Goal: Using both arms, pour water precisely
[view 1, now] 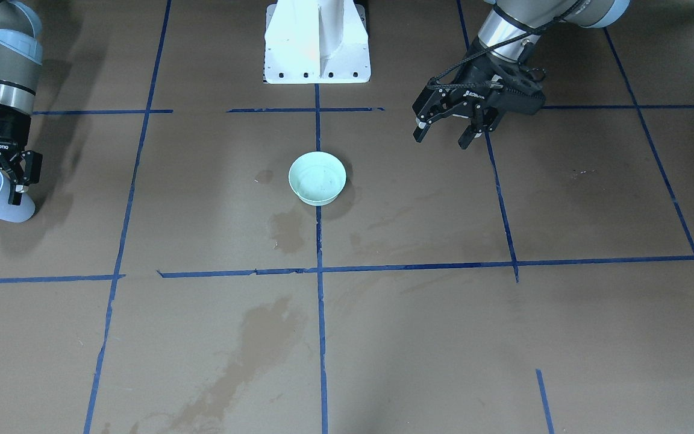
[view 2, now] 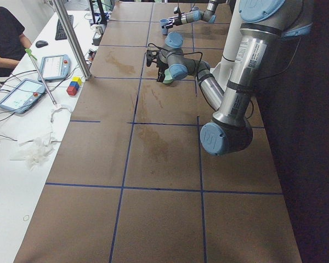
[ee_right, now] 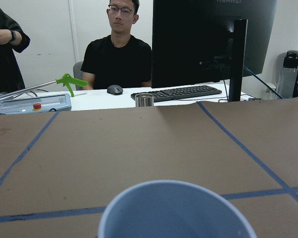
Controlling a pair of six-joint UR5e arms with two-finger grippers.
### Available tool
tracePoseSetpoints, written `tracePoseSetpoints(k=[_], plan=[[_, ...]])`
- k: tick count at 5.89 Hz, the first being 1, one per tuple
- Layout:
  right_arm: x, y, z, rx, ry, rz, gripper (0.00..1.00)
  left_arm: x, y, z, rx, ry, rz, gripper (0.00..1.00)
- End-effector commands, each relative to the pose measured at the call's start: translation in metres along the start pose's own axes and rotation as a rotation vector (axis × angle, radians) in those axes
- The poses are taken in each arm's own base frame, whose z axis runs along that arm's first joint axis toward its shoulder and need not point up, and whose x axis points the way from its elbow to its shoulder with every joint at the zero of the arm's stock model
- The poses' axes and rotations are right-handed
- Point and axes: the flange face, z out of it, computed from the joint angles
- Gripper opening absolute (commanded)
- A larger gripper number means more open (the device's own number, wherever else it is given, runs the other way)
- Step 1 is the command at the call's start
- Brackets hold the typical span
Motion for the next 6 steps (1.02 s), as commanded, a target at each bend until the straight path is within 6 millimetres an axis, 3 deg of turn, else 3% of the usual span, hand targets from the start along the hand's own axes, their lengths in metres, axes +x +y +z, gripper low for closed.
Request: tracePoseSetpoints(k=[1,6], plan=[[0.003,-0.001,-0.001,0.001,0.000,0.006,1.00,0.000,0.000,0.000,0.000,0.000,0.001,1.00],[0.025,-0.001,-0.021,-0.083,-0.056,0.029,1.00,0.000,0.000,-0.001,-0.002,-0.010,-0.004,1.00]])
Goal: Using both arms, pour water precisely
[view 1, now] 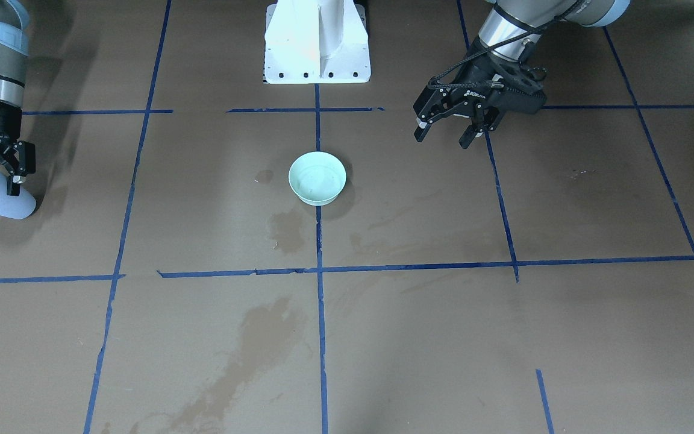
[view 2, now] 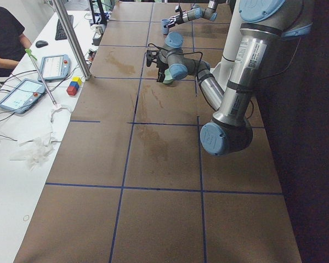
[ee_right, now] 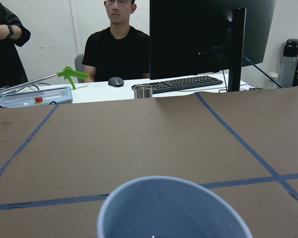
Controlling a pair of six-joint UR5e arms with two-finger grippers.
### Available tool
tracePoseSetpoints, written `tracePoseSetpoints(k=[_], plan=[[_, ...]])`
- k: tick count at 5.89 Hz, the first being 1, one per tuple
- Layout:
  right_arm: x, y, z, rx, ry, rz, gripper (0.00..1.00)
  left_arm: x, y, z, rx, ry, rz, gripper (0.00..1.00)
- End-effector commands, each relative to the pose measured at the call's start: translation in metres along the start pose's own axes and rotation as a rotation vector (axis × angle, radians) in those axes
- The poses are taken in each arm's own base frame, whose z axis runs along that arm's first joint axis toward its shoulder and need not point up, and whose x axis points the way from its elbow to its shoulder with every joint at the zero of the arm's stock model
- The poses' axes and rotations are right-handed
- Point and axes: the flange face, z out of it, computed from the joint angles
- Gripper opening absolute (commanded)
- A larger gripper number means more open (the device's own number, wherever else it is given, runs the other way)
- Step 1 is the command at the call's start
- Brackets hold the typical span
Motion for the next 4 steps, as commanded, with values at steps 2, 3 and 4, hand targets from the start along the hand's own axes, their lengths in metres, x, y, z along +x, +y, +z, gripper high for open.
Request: tracePoseSetpoints(k=[2,3,4], plan=[[-0.0122,-0.0034,-0.0099,-0.027,-0.036,0.016,1.00,0.0038,0.0021,-0.0089,-0.001,-0.006,-0.002,1.00],[-0.0153,-0.0022,-0.0118,-0.032,-0.043,0.017,1.00,0.0045,0.0026,-0.0105,-0.001,-0.006,-0.002,1.00],[-0.0185,0.0035,-0.0154,-0.047,-0.055,0.012,1.00,0.0049,0.0027,-0.0112,-0.001,-0.005,-0.002,1.00]])
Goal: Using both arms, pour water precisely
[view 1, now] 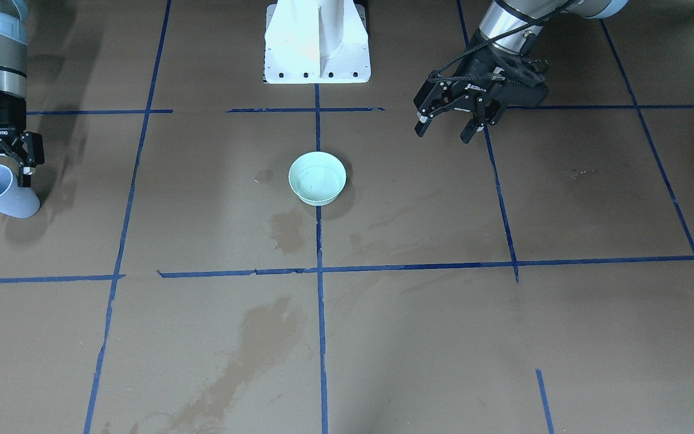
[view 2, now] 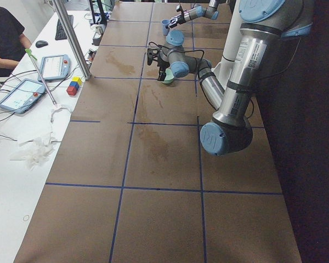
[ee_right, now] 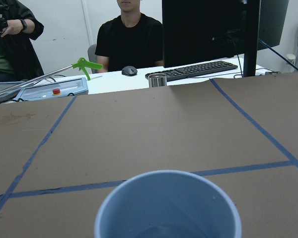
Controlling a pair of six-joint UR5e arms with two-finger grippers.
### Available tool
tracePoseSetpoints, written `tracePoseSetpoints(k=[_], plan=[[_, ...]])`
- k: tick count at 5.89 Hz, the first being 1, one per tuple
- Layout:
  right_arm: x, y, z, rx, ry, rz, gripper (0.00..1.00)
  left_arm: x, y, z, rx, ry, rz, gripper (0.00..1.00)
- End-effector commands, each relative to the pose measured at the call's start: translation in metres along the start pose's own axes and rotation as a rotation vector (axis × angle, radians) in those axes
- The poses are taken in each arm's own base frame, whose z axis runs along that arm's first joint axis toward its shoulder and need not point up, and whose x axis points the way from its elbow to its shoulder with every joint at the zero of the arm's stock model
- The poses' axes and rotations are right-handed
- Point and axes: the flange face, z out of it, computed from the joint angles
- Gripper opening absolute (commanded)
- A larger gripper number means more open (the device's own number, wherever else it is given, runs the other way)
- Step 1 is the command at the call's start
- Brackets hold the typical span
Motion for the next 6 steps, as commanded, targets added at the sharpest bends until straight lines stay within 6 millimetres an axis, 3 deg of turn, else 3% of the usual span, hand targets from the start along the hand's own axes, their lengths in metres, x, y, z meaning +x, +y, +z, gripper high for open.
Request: tracePoseSetpoints(k=[1,3,5,6], plan=[[0.003,0.008,-0.008,-0.028,-0.013,-0.025,1.00,0.001,0.000,-0.001,0.000,0.001,0.000,1.00],[0.009,0.012,-0.019,-0.085,-0.026,-0.047,1.00,0.000,0.000,-0.001,0.000,-0.001,0.000,1.00],[0.028,-0.001,-0.038,-0.201,-0.026,-0.070,1.00,0.000,0.001,0.000,-0.003,-0.001,0.001,1.00],[0.026,-0.016,-0.051,-0.257,-0.040,-0.071,1.00,0.000,0.001,0.000,-0.003,-0.002,0.002,1.00]])
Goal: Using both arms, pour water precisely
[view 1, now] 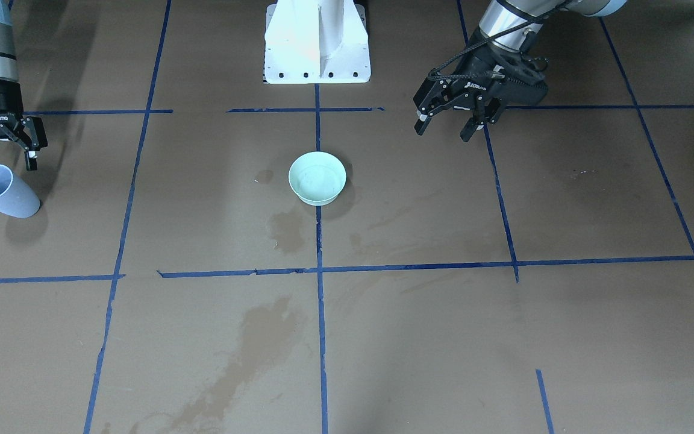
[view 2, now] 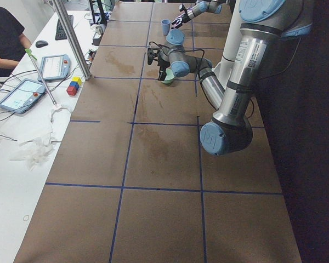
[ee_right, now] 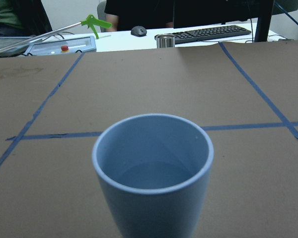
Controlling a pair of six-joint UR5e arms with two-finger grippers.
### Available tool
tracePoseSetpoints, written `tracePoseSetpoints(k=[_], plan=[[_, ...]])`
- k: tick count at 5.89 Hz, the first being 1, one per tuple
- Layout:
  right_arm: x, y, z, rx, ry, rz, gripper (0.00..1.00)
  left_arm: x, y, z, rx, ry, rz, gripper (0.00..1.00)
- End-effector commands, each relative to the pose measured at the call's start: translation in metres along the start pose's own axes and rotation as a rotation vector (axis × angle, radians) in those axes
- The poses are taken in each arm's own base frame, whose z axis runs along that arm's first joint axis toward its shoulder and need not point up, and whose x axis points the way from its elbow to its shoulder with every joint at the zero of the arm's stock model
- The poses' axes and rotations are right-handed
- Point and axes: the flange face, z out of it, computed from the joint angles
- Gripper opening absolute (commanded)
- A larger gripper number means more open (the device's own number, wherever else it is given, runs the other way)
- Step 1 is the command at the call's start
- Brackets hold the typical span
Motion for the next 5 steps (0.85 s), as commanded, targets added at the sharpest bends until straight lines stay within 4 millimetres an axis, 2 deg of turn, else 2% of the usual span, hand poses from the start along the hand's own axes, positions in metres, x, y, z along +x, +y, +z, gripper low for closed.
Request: tracePoseSetpoints(k=[1,2,4,5], plan=[[0.000,-0.015,-0.025,-0.106,-0.026,-0.030,1.00,-0.001,0.000,0.002,0.000,-0.003,-0.001,1.00],[0.004,-0.020,-0.035,-0.160,-0.032,-0.064,1.00,-0.001,0.000,0.002,-0.001,-0.005,-0.001,1.00],[-0.006,-0.036,-0.058,-0.258,-0.074,-0.085,1.00,0.001,0.003,0.015,-0.023,-0.039,-0.009,1.00],[-0.002,-0.046,-0.061,-0.287,-0.076,-0.111,1.00,0.022,0.010,0.026,-0.051,-0.062,-0.006,1.00]])
